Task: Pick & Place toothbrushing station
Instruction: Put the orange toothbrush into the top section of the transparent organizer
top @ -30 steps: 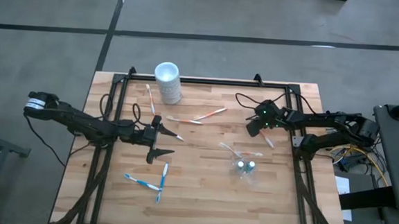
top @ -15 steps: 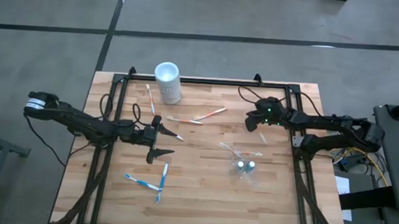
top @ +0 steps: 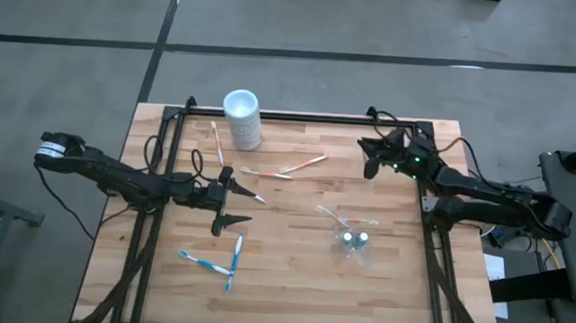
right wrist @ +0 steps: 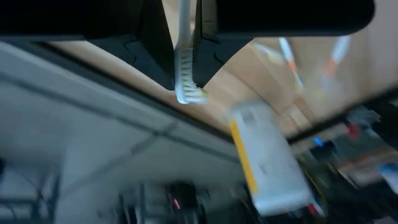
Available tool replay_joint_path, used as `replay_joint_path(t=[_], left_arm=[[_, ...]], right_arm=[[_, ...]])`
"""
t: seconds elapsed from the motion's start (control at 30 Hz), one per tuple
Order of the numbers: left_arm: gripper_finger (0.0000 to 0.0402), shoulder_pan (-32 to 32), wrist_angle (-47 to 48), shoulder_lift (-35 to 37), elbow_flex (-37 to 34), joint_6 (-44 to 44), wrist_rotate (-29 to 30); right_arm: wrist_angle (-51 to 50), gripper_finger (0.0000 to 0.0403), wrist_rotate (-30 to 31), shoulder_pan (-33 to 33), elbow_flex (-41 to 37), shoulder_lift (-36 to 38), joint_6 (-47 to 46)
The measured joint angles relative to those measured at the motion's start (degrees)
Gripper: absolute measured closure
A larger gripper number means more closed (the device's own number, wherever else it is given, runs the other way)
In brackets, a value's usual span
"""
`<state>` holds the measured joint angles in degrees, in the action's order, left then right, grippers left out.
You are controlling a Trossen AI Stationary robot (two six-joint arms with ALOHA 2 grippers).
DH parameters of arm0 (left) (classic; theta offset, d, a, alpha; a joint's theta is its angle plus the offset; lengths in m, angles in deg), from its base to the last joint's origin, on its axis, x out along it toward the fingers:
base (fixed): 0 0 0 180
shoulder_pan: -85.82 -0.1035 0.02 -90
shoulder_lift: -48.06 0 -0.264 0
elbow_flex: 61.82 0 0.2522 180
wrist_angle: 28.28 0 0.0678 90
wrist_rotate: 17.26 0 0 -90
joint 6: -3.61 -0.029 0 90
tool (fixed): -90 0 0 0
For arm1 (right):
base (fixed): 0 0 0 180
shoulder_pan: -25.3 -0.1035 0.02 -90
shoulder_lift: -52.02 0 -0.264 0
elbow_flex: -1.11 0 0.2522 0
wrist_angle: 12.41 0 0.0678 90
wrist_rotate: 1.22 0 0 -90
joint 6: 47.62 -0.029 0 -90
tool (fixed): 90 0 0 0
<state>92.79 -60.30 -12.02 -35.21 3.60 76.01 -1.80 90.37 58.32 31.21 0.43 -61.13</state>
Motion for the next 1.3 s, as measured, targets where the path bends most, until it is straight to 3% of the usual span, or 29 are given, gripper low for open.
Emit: replay_joint_path(t=[0.43, 0.83, 1.17, 1.3], left_arm=[[0.0083, 0.02, 0.00, 0.00, 0.00, 0.00, 0.00], [0.0083, 0.00, 0.02, 0.00, 0.00, 0.02, 0.00], [0.0083, 0.02, 0.02, 0.00, 0.00, 0.00, 0.02], [0.0083, 0.00, 0.03, -0.01, 0.00, 0.00, 0.00]], right_arm=[[30.37, 0.0360, -11.69, 0.00, -8.32, 3.47, 0.24], [40.26, 0.0360, -29.93, -0.96, -7.98, 3.32, -5.61], [41.22, 0.0360, -31.64, -8.30, -5.30, -3.82, -6.07], [48.88, 0.0360, -30.98, -10.61, -5.19, -8.21, -6.05]])
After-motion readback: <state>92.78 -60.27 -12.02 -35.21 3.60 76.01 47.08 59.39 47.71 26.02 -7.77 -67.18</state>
